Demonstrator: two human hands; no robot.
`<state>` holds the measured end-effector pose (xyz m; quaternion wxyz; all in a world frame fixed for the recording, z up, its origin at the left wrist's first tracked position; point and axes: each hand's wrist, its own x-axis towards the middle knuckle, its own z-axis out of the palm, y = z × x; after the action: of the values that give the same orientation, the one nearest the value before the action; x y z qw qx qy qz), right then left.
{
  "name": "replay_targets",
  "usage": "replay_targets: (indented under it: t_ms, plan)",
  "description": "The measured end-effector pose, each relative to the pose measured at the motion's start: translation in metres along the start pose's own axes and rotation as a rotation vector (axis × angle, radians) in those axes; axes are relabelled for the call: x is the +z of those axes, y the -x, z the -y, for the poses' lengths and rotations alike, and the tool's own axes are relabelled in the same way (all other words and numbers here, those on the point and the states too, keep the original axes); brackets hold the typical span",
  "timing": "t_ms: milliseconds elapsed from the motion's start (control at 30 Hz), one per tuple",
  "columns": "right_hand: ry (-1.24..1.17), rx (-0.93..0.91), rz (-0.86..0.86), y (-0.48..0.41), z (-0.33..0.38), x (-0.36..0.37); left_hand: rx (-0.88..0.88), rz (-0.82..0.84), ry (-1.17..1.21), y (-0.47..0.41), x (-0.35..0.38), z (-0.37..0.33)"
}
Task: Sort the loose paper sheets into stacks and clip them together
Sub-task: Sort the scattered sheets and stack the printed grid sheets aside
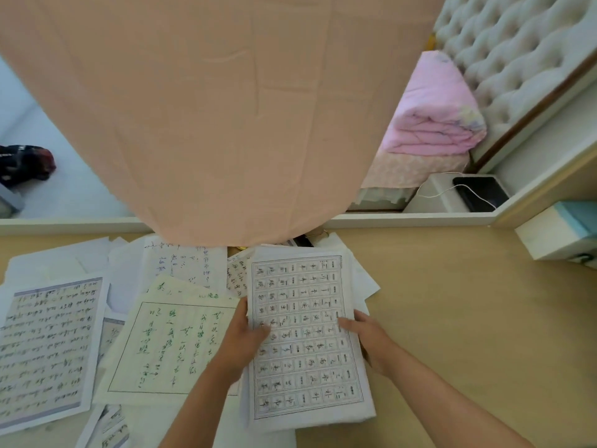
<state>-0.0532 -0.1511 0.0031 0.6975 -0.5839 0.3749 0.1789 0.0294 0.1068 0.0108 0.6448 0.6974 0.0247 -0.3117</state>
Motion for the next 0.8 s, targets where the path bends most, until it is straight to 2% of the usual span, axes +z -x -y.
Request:
replay_targets:
  t_ms: [100, 200, 333, 400, 633, 700, 800]
  plan:
    - [0.200, -0.028, -0.055, 0.006, 0.006, -0.031, -0.050, -0.036, -0.045, -0.005, 0.044, -0.006]
    - [0.344, -0.035, -0.176, 0.010, 0.006, -0.070, -0.073, 0.027, -0.192, -0.014, 0.108, -0.009]
    - [0.409, -0.030, -0.377, 0.015, 0.004, -0.147, -0.205, 0.094, -0.297, -0.030, 0.199, -0.005]
    - [0.408, -0.045, -0.424, 0.016, 0.003, -0.186, -0.255, 0.113, -0.340, -0.038, 0.241, -0.003]
    - [0.555, -0.047, -0.401, 0.010, -0.014, -0.289, -0.280, 0.126, -0.231, -0.041, 0.349, -0.005]
    - [0.617, -0.034, -0.377, 0.015, -0.016, -0.303, -0.248, 0.068, -0.320, -0.041, 0.368, -0.003]
    - [0.673, -0.032, -0.333, 0.014, -0.019, -0.318, -0.250, 0.068, -0.481, -0.047, 0.388, 0.005]
